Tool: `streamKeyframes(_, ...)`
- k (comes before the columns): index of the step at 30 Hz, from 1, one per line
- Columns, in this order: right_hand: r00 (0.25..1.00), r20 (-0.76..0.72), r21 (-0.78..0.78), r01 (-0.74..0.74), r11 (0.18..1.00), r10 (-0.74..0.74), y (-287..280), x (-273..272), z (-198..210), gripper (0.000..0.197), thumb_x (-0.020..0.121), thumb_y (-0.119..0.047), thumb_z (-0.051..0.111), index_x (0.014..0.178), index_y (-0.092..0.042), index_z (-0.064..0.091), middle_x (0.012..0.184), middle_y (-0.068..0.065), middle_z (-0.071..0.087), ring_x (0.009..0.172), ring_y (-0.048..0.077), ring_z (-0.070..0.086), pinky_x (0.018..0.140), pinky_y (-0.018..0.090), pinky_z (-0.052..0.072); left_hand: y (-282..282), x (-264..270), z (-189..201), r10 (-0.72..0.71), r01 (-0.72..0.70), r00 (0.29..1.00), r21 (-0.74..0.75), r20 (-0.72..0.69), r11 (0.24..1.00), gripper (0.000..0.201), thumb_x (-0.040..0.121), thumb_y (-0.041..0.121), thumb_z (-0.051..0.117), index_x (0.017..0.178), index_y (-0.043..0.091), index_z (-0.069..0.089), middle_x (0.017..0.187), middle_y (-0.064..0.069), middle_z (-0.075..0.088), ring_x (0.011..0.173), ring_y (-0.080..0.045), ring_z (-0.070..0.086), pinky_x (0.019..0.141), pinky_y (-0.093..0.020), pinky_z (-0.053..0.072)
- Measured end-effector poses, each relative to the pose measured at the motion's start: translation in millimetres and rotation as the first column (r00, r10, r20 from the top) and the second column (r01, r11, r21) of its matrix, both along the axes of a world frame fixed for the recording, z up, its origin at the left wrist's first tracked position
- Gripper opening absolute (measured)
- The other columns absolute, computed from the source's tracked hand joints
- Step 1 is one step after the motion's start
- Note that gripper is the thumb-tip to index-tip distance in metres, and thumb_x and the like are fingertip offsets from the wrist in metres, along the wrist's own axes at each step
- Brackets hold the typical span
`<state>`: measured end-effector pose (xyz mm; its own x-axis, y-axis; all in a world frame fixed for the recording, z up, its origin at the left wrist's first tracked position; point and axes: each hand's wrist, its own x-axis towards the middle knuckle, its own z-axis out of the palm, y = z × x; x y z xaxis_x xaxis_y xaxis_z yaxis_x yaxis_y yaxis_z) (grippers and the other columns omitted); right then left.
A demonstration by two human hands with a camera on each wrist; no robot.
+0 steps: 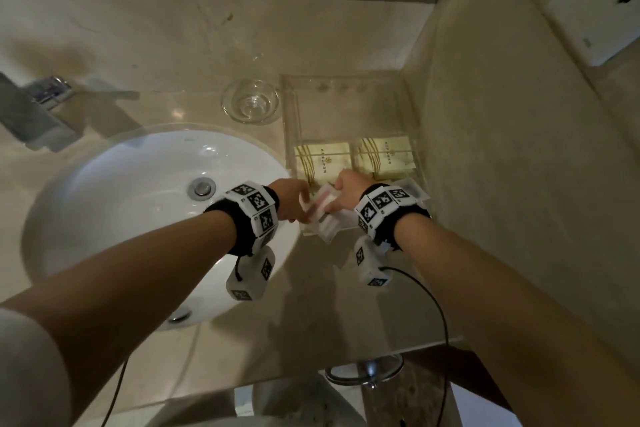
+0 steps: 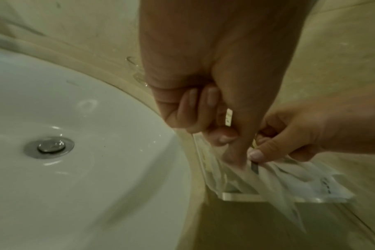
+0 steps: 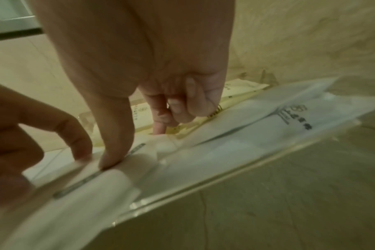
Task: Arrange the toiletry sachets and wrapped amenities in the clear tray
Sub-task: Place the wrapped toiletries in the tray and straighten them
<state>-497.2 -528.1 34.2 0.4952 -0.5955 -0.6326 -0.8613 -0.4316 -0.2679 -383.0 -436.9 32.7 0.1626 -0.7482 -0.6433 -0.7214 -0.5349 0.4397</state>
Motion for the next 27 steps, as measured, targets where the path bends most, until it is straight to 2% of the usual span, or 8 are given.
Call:
streamKeyframes(3, 1.0, 0.024, 0.003, 0.005, 1.0, -0.005, 3.1, -3.2, 0.7, 0.048, 0.08, -0.03, 0.071, 0.117, -0.006, 0.054, 0.115, 0.011, 0.062, 0.103, 0.027, 0.06, 0.088, 0.037, 0.05, 0.6, -0.8, -3.1, 0.06, -0.062, 0.998, -0.059, -0.037, 0.996, 0.041, 0.081, 0.014, 0.067, 0.119, 0.005, 0.056, 0.078, -0.005, 0.059, 0.081, -0.023, 0.057, 0.083, -0.031, 0.047)
streamKeyframes(5, 0.999, 0.035, 0.013, 0.004, 1.0, -0.004, 4.7, -4.6, 2.6, 0.045, 0.082, -0.029, 0.069, 0.117, -0.004, 0.055, 0.117, 0.013, 0.062, 0.105, 0.029, 0.06, 0.091, 0.039, 0.049, -0.4, -0.4, -3.3, 0.083, -0.086, 0.996, -0.088, -0.039, 0.992, 0.033, 0.08, 0.011, 0.066, 0.112, 0.002, 0.062, 0.097, -0.017, 0.064, 0.094, -0.03, 0.06, 0.081, -0.027, 0.044)
streamKeyframes(7, 0.998, 0.065, 0.028, 0.026, 0.999, -0.027, 4.6, -4.5, 1.9, 0.04, 0.084, -0.025, 0.066, 0.116, -0.003, 0.056, 0.118, 0.014, 0.061, 0.108, 0.029, 0.059, 0.093, 0.038, 0.048, -2.0, 1.0, -4.3, 0.091, -0.093, 0.996, -0.115, -0.025, 0.989, 0.026, 0.082, 0.011, 0.063, 0.106, 0.003, 0.066, 0.11, -0.017, 0.066, 0.104, -0.03, 0.06, 0.079, -0.026, 0.041)
streamKeyframes(13, 0.922, 0.286, 0.066, 0.253, 0.965, -0.261, -7.6, -8.8, -4.5, 0.013, 0.089, -0.014, 0.059, 0.099, -0.008, 0.064, 0.12, 0.012, 0.063, 0.106, 0.025, 0.059, 0.087, 0.027, 0.042, -13.8, 12.7, 2.7, 0.153, -0.148, 0.988, -0.207, 0.008, 0.967, 0.024, 0.085, 0.017, 0.057, 0.105, 0.007, 0.068, 0.114, -0.011, 0.065, 0.107, -0.027, 0.059, 0.083, -0.026, 0.042)
streamKeyframes(16, 0.866, 0.369, 0.094, 0.327, 0.94, -0.338, -10.9, -11.9, -0.7, 0.017, 0.089, -0.01, 0.059, 0.101, 0.0, 0.065, 0.121, 0.016, 0.062, 0.099, 0.025, 0.058, 0.083, 0.025, 0.041, -20.3, 14.8, 6.4, 0.194, -0.188, 0.981, -0.255, -0.002, 0.949, 0.022, 0.085, 0.019, 0.059, 0.103, 0.008, 0.066, 0.108, -0.012, 0.066, 0.103, -0.028, 0.06, 0.079, -0.025, 0.042)
streamKeyframes(19, 0.842, 0.382, 0.087, 0.379, 0.921, -0.383, -15.4, -14.0, -4.7, 0.019, 0.092, -0.007, 0.053, 0.104, 0.001, 0.066, 0.127, 0.014, 0.06, 0.092, 0.021, 0.055, 0.081, 0.029, 0.046, -23.7, 12.7, 4.7, 0.198, -0.19, 0.98, -0.256, 0.007, 0.948, 0.026, 0.086, 0.023, 0.059, 0.109, 0.011, 0.061, 0.112, -0.014, 0.064, 0.104, -0.029, 0.06, 0.085, -0.03, 0.045)
streamKeyframes(23, 0.837, 0.348, 0.074, 0.425, 0.902, -0.422, -18.8, -11.8, -11.9, 0.022, 0.094, -0.007, 0.05, 0.107, -0.002, 0.067, 0.131, 0.013, 0.058, 0.113, 0.026, 0.058, 0.082, 0.025, 0.045, -23.1, 11.3, -0.7, 0.234, -0.228, 0.972, -0.239, -0.001, 0.944, 0.032, 0.088, 0.029, 0.057, 0.115, 0.013, 0.057, 0.115, -0.014, 0.063, 0.105, -0.03, 0.06, 0.087, -0.031, 0.046)
streamKeyframes(27, 0.855, 0.321, 0.056, 0.412, 0.909, -0.408, -18.5, -7.4, -12.4, 0.025, 0.092, -0.006, 0.051, 0.112, -0.001, 0.066, 0.127, 0.014, 0.061, 0.117, 0.028, 0.057, 0.09, 0.025, 0.044, -22.7, 9.5, -1.0, 0.243, -0.231, 0.97, -0.246, 0.016, 0.941, 0.036, 0.086, 0.03, 0.06, 0.118, 0.014, 0.055, 0.119, -0.014, 0.061, 0.108, -0.031, 0.057, 0.086, -0.031, 0.043)
